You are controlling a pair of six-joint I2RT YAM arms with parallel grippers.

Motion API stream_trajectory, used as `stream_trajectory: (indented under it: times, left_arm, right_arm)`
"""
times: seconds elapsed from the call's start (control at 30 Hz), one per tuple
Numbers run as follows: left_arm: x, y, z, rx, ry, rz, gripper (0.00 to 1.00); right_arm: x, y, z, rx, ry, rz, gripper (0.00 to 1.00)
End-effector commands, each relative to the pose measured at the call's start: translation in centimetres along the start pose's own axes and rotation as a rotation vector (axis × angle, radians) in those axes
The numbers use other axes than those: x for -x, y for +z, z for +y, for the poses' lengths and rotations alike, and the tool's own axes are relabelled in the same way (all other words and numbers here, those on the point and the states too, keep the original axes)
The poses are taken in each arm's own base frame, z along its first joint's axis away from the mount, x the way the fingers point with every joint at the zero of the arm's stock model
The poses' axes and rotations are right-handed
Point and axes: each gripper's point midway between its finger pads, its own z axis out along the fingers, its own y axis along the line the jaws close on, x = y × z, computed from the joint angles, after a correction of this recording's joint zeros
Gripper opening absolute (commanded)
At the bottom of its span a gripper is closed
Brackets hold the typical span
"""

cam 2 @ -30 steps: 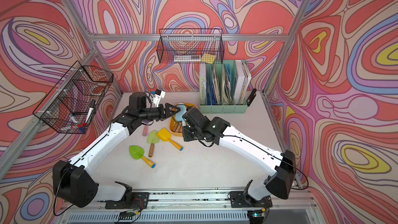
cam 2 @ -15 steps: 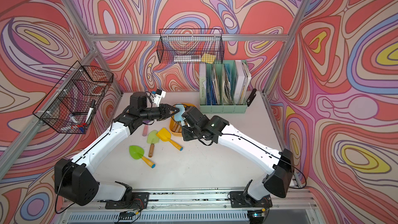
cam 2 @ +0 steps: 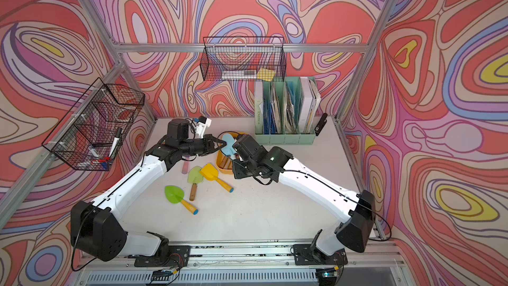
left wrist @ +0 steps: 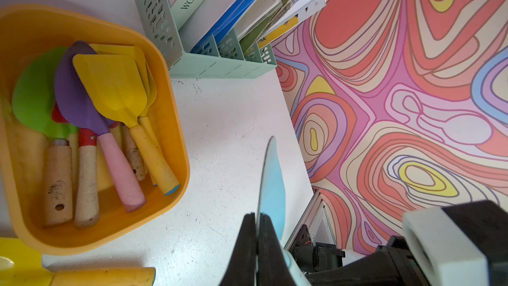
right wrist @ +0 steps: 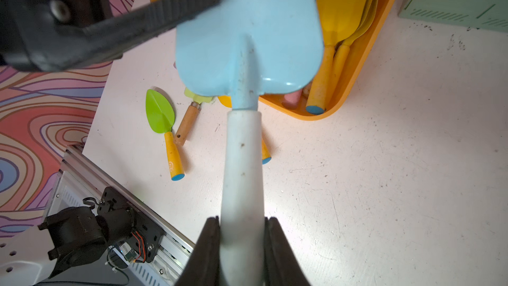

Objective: Put the shovel into the storage box
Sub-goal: Pick up the shovel from the center of the board.

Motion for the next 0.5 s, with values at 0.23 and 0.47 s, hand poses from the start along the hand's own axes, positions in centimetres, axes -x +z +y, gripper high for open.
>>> stream_trajectory:
  times: [0.23,0.47]
  left_arm:
    - [0.7,0.6,1.1,0.062,0.043,0.004,0.00]
    - [3.1,1.5,1.8,0.147,0.192,0.035,0.00]
  right_arm:
    - [1.4,-0.5,0.3,0.009,-0.009,-0.036,0.44]
    - [1.3,-1.5,-0.4,0.001,0.001,-0.053,0.47]
